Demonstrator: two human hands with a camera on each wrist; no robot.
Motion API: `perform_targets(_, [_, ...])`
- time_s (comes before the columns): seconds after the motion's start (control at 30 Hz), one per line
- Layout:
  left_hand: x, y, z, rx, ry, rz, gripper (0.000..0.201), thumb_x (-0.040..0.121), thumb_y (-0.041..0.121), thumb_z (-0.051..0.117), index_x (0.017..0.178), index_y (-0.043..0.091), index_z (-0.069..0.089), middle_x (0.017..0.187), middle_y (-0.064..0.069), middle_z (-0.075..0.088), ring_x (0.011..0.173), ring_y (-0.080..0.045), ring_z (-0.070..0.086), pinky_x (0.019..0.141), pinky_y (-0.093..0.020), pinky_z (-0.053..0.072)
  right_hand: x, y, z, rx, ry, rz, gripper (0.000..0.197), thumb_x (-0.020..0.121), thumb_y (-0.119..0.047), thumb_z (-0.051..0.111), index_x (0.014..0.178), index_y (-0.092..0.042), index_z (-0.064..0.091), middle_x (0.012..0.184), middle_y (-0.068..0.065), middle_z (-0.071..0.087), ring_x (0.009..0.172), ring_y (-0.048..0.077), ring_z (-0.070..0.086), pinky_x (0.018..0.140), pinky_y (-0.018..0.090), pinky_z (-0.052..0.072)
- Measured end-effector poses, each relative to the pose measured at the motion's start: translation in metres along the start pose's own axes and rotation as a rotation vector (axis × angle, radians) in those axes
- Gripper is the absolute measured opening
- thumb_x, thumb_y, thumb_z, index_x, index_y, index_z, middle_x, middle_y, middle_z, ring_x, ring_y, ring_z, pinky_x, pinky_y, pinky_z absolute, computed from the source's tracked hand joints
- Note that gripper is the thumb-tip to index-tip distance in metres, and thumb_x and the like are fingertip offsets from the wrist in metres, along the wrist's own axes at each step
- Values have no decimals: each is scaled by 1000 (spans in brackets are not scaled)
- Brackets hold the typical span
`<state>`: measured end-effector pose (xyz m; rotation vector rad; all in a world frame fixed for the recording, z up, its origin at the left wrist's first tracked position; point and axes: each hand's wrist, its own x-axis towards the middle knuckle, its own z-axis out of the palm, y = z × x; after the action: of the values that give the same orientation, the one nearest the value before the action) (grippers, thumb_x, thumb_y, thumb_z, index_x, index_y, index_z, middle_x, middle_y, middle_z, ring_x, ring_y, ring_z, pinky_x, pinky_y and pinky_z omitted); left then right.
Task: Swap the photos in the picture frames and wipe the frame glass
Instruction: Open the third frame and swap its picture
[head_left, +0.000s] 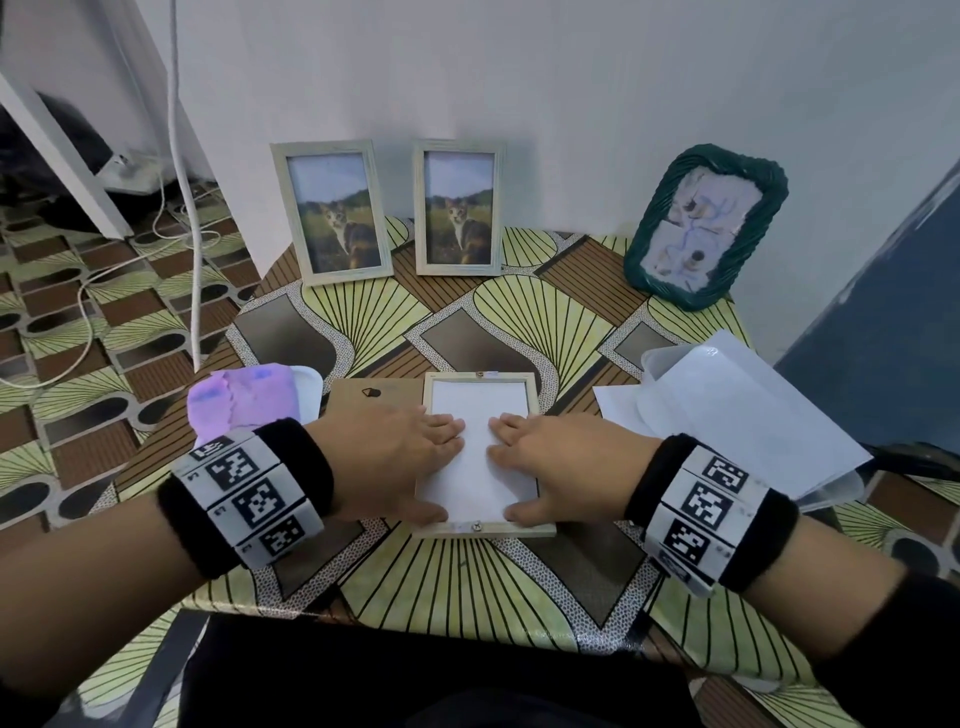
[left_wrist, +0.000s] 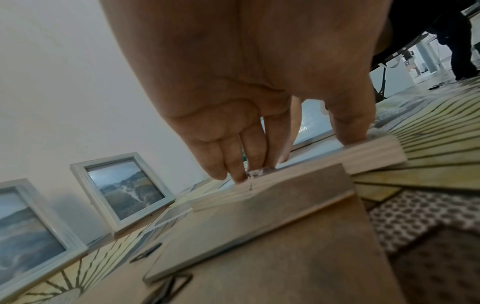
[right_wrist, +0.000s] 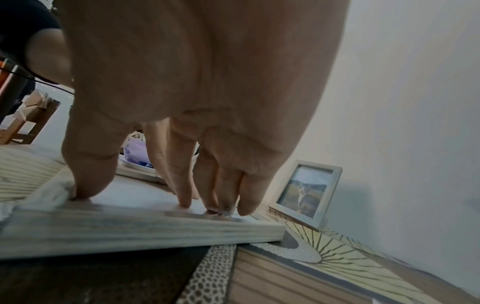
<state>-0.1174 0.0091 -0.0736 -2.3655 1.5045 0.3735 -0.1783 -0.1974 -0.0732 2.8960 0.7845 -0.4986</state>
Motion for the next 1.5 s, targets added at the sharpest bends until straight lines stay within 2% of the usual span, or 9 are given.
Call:
perform_targets(0.17, [-4,2,0,-22,13,8,83,94,62,37,154,11,12,163,-7,5,150,-13,6,119,-26,6,1,3,0,4,-25,-11,68,88,-57,53,139,-13,48,158,13,30,141,26,37,106,46,43])
perform_targets(0.33, [-4,0,0,-39,25,3,84,93,63,38,155,12,13,163,-5,5,149,-13,7,118,-25,7,-1,1,-4,-25,-13,0,61,84,-60,52,125,-16,60,143,12,47,127,29,50,99,47,48])
perform_targets(0.5, [-6,-1,4,-68,18,-10,84,93,64,36,155,14,12,163,-3,3,150,-12,3,121,-31,15,-5,0,-8,-44,2,-19,56,82,-61,53,117,-18,66,139,6,54,132,26,48,101,47,46])
perform_targets(0.57, [-6,-2,4,-82,24,-12,84,92,64,37,155,14,13,163,-3,4,150,-12,4,121,-31,16,-6,-1,-9,-49,7,-23,56,82,-60,53,115,-18,67,134,4,59,129,26,51,101,46,46])
perform_targets(0.77, [-8,-4,6,-140,52,-14,83,92,66,36,155,15,15,163,-1,5,149,-10,4,118,-25,5,-9,-4,-11,22,35,-28,41,85,-53,51,109,-23,67,116,-5,68,111,20,61,89,37,50])
perform_targets(0.9, [-3,-3,3,-137,43,-9,83,92,64,41,154,13,19,163,-3,9,149,-10,9,118,-25,1,-10,1,-14,131,68,-28,53,81,-51,64,125,-22,67,127,-8,66,117,15,59,95,33,48])
perform_targets(0.97, [-1,-3,2,-129,25,-10,84,91,64,42,153,13,19,162,-4,10,149,-11,10,119,-27,2,-8,3,-15,124,66,-39,57,79,-53,68,126,-23,66,130,-10,64,117,13,58,96,32,48])
perform_targets(1.2, [-1,0,2,-99,24,-22,85,91,65,39,153,11,18,162,-7,10,149,-14,11,120,-28,8,-4,0,-17,11,69,-45,52,76,-59,63,116,-26,70,118,-11,66,105,14,60,84,31,51])
perform_targets(1.5, [-3,-2,9,-126,59,-13,84,92,65,38,154,13,17,162,-4,7,149,-11,8,122,-28,10,-8,-1,-14,58,87,-23,48,75,-57,64,110,-25,73,118,-11,68,103,15,62,85,29,50])
